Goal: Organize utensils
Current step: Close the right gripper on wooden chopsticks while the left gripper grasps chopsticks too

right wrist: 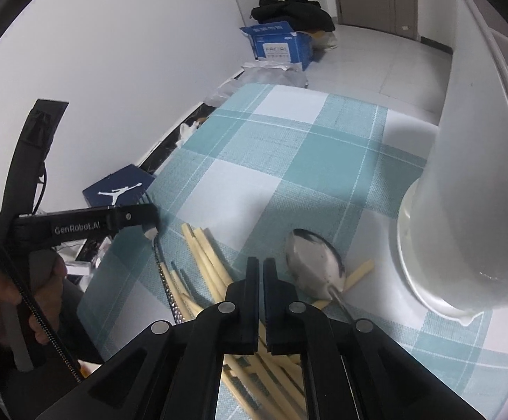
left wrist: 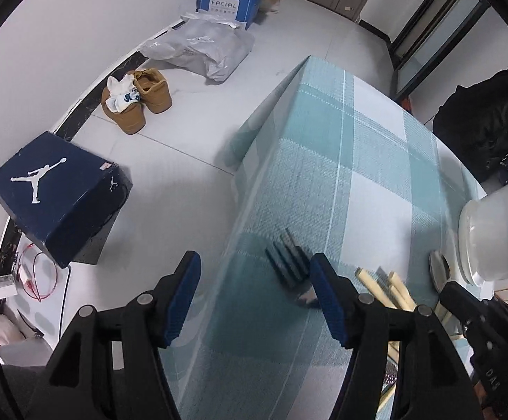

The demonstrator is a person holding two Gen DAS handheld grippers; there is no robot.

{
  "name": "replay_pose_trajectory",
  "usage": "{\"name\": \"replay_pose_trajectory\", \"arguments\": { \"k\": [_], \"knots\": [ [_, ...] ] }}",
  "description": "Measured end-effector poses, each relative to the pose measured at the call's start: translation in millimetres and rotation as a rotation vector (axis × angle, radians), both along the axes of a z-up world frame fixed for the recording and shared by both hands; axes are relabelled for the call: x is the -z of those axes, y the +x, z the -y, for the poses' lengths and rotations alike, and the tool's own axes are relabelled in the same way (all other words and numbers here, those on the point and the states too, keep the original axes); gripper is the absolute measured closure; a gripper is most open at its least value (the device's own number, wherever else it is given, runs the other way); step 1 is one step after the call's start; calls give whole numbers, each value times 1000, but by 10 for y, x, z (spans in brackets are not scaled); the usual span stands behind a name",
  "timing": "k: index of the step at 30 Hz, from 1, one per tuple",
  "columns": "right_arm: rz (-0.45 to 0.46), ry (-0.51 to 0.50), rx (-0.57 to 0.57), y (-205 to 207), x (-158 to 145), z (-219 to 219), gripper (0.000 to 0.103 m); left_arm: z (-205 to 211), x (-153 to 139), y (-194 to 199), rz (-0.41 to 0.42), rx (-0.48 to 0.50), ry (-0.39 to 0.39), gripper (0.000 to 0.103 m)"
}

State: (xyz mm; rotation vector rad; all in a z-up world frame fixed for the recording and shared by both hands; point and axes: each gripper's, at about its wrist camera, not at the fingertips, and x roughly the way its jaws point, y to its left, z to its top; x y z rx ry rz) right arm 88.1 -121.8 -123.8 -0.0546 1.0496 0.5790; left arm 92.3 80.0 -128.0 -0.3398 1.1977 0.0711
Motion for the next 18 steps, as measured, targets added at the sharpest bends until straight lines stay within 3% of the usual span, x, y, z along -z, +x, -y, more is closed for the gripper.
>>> {"name": "replay_pose_trajectory", "arguments": {
  "k": [3, 4, 7, 10, 18],
  "knots": [
    [21, -16, 6, -15, -1, 9, 80, 12, -9, 7, 9, 5, 23, 45],
    [32, -19, 14, -21, -10, 16, 72, 13, -20, -9, 15, 2, 11, 54],
    [47, -28, 29, 3, -17, 18, 64, -19, -39, -58, 25, -12, -17, 69],
    [55, -46, 41, 21, 4, 24, 63, -44, -59, -71, 25, -29, -23, 79],
    [48, -81, 83, 63, 65, 56, 58, -149, -18, -85, -3, -71, -116, 84]
  ]
}}
